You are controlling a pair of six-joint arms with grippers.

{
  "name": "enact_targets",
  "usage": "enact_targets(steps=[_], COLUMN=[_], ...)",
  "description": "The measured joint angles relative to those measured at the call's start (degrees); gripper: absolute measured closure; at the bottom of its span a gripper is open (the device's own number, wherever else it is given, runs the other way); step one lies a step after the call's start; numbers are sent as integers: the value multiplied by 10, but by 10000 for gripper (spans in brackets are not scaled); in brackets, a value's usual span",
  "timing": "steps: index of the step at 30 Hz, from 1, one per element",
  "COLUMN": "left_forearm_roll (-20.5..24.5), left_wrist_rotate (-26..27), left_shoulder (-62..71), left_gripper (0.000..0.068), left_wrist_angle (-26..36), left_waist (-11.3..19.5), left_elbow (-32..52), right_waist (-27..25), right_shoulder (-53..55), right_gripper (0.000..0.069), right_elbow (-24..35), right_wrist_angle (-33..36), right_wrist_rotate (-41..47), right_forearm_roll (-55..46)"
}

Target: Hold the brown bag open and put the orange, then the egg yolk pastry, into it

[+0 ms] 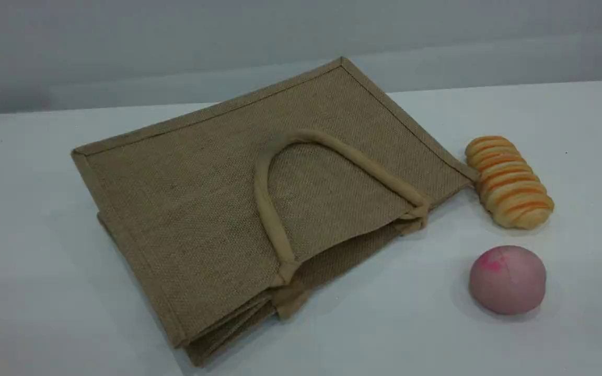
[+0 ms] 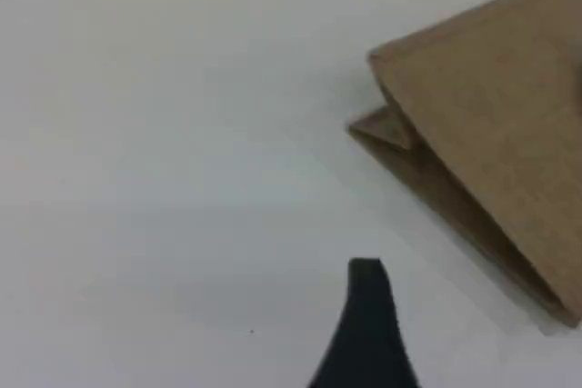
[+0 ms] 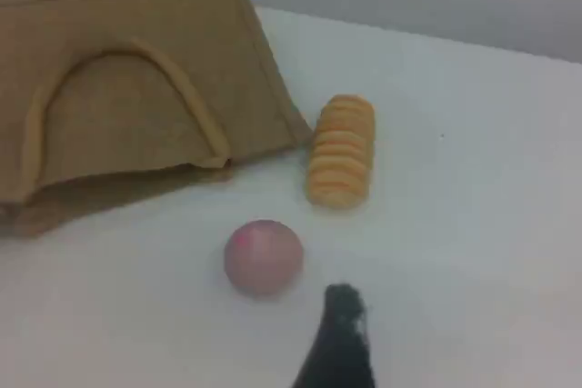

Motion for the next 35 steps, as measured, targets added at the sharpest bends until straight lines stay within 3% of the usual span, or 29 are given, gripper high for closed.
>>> enact_targets(steps=[9,35], left_forearm_roll=[0,0], left_wrist_rotate=[0,0], left_shoulder=[0,0], left_gripper=[176,176], left_wrist_angle=[0,0], left_waist=[-24,-24], left_elbow=[0,0], right_waist=[-4,15], right_shoulder=[0,0], right_gripper=[149,149], right_elbow=[0,0], right_wrist_angle=[0,0], right_wrist_rotate=[0,-1], right_forearm_roll=[0,0])
